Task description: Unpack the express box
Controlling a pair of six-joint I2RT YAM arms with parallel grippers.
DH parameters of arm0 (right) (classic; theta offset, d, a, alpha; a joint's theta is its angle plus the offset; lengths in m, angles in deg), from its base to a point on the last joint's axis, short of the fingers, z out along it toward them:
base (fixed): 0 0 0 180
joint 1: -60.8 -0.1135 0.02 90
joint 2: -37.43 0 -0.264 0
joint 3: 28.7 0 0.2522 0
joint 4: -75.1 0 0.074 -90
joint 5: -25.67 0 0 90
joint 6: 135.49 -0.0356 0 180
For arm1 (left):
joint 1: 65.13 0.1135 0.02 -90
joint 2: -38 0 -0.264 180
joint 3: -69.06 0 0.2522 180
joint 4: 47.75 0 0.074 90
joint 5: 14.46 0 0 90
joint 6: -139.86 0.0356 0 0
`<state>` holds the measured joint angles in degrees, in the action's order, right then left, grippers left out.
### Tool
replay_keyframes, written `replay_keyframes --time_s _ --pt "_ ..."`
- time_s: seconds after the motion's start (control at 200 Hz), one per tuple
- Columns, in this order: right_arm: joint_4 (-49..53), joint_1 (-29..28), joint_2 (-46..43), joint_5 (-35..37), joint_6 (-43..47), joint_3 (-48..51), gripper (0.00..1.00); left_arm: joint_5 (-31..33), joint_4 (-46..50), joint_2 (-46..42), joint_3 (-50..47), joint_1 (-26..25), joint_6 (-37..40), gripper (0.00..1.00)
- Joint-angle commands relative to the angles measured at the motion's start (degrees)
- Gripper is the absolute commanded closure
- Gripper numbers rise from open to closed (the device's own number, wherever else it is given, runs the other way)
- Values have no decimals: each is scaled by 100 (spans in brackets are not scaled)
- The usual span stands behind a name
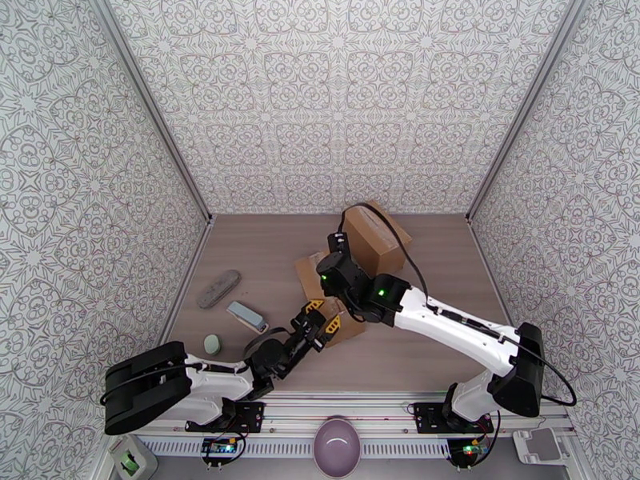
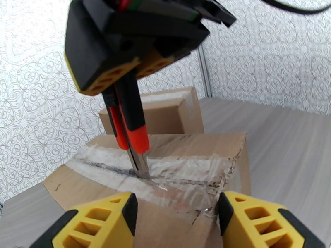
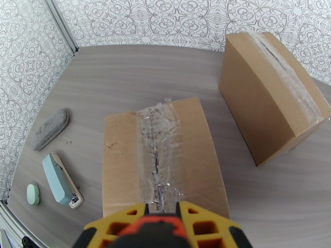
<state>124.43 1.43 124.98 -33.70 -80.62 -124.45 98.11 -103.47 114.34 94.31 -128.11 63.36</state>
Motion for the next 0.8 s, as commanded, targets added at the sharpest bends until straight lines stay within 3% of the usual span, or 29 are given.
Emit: replay_keyframes --time_s 0.0,0.405,0.795 --pt "518 -197 -222 -636 -64 196 100 705 338 2 5 318 -80 43" --pt "861 -201 -266 -808 -241 -86 100 1054 651 57 177 348 -58 44" --pt "1170 -355 -230 -794 -549 -134 100 1818 677 27 491 381 214 44"
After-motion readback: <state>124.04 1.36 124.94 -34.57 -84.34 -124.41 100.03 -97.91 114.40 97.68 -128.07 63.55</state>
